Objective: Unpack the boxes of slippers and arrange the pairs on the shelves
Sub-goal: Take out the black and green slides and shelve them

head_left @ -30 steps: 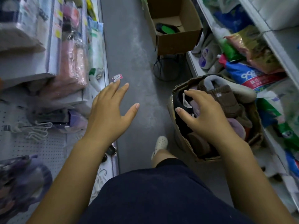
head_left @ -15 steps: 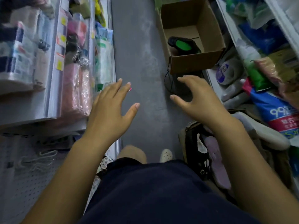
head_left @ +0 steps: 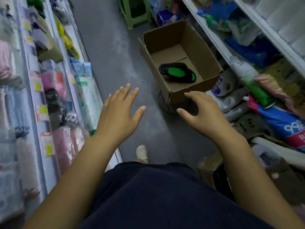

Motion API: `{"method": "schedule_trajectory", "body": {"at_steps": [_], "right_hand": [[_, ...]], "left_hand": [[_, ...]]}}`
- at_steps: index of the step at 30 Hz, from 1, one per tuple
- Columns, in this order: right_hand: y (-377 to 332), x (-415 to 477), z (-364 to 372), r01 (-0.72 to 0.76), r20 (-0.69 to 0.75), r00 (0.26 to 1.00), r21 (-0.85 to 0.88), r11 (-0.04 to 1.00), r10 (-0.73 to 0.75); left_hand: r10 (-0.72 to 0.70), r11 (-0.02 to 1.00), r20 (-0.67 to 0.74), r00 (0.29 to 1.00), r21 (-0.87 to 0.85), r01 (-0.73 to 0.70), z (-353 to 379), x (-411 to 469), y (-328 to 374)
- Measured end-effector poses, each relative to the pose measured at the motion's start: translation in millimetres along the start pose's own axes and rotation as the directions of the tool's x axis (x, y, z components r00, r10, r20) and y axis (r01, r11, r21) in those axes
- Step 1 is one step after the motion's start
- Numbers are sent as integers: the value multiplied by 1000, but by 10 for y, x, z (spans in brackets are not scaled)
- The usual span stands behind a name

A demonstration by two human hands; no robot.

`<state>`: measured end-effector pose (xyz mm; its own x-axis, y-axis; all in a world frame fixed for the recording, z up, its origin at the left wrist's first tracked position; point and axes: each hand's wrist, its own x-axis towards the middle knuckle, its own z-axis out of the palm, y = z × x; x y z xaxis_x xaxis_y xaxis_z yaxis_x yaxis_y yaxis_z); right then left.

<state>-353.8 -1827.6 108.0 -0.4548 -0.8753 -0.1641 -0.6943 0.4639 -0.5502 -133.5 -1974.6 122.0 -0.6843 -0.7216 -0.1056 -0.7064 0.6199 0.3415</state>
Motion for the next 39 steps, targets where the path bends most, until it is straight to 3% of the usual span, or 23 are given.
{"method": "schedule_trajectory", "body": {"at_steps": [6, 13, 26, 29, 32, 39], "right_hand": [[-145, 511, 79, -171, -59, 983, 63, 983, 175], [351, 1167, 95, -354, -12, 934, 110, 929, 357], [1867, 3710, 148, -480, 322, 852, 164, 862, 413], [2174, 4118, 454, -568, 452, 778, 209, 796, 437], [2480, 4408, 800, -699, 506, 687, 265, 664, 521], [2945, 4538, 1398, -858, 577, 513, 376, 351, 635]], "left_hand": [[106, 993, 134, 985, 43, -112, -120, 1050, -340], [164, 983, 264, 951, 36, -180, 192, 2133, -280], [127, 965, 496, 859, 138, -223, 1084, 4271, -103], [110, 970, 584, 805, 114, -215, 1565, 4764, -113], [93, 975, 649, 755, 95, -203, 2085, 5196, -150], [-172, 979, 781, 600, 70, 189, 2938, 5823, -314]]}}
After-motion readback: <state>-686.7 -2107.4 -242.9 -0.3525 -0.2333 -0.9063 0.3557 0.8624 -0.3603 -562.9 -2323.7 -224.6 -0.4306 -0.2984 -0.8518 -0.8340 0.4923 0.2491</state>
